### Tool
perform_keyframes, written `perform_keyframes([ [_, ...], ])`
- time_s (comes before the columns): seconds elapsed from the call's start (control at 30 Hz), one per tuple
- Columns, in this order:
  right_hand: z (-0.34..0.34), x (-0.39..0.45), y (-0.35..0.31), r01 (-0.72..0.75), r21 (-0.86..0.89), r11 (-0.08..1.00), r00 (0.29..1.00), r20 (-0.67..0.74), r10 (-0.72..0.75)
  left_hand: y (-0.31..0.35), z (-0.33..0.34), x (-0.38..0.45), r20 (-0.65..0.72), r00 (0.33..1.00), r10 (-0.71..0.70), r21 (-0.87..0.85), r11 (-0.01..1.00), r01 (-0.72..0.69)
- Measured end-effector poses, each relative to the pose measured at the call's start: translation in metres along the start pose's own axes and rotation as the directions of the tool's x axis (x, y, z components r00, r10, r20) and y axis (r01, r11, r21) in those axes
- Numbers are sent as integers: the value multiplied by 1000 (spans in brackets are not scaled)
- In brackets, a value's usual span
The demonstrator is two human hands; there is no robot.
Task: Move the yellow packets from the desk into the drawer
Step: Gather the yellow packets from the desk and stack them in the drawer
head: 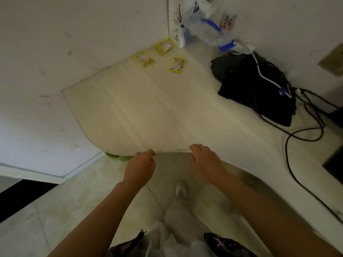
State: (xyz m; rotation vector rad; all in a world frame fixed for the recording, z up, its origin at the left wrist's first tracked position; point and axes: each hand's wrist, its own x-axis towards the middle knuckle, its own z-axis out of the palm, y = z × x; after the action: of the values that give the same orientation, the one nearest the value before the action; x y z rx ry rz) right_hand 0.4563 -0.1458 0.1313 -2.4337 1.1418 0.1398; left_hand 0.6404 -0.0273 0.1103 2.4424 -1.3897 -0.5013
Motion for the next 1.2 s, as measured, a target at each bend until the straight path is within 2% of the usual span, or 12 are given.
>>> perform_keyframes([
  [0.33, -69, 152, 10, 86, -61, 994, 996, 11, -85, 0, -32, 142, 20, 996, -91, 18, 996, 91],
  [0.5, -92, 221, 6, 81, -65, 995, 996, 43, -79, -11, -46, 205, 60, 990, -131, 15, 991, 130],
  [1.0, -129, 405, 2, -131, -9, 991, 991, 24, 131, -63, -98, 398, 133, 958, -255, -36, 964, 262],
  [1.2, -130, 469, 19, -277, 100, 956, 960, 64, 272, -68, -102, 467, 128, 906, -403, -177, 890, 420],
])
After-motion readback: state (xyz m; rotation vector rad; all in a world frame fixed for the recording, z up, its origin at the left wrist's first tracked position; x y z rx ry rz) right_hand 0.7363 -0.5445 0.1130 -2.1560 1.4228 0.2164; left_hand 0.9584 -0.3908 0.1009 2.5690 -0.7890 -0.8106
